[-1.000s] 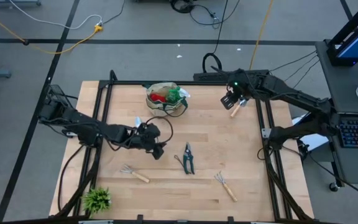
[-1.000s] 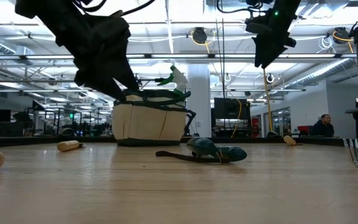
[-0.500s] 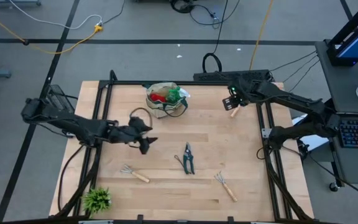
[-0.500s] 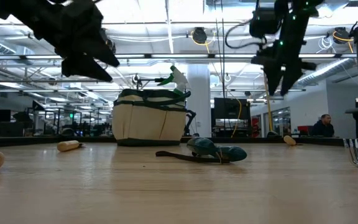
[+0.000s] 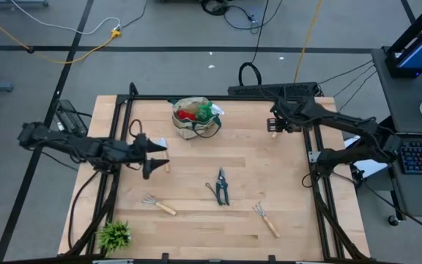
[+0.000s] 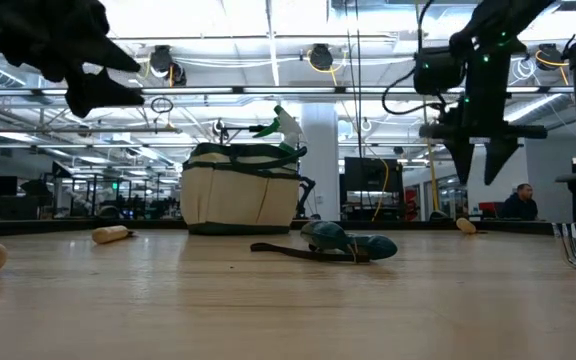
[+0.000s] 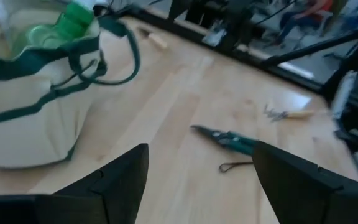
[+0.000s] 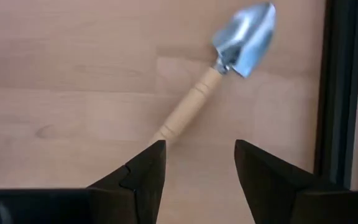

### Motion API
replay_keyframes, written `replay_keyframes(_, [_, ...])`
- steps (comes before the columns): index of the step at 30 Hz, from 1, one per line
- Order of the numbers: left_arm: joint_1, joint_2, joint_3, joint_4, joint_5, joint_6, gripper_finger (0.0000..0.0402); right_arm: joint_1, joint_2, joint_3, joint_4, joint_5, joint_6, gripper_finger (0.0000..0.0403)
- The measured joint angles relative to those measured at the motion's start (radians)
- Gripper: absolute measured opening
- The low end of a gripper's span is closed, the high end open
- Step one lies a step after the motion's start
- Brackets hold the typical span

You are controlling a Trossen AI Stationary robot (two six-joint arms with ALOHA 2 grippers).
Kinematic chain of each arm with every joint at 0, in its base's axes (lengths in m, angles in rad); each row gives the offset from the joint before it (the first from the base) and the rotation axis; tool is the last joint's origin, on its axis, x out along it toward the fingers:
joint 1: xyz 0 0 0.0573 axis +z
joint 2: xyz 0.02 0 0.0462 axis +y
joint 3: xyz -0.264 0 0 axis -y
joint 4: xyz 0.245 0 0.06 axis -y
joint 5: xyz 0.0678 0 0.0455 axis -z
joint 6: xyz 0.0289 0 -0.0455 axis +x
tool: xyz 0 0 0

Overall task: Pick & Place Garden tools in Gardening bag
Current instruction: Put the right trowel into the gardening bag

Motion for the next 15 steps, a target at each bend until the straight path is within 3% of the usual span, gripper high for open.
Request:
replay_keyframes(7, [-0.016, -0.106, -0.031, -0.021, 0.019, 0.021, 0.0294, -0.003, 0.000, -0.078, 0.046, 0.000, 0.133, 0.0201])
replay_keyframes(15, [-0.017, -0.122, -0.032, -0.027, 0.046, 0.020, 0.0294, -0.004, 0.000, -0.135, 0.218, 0.032, 0.214, 0.0222])
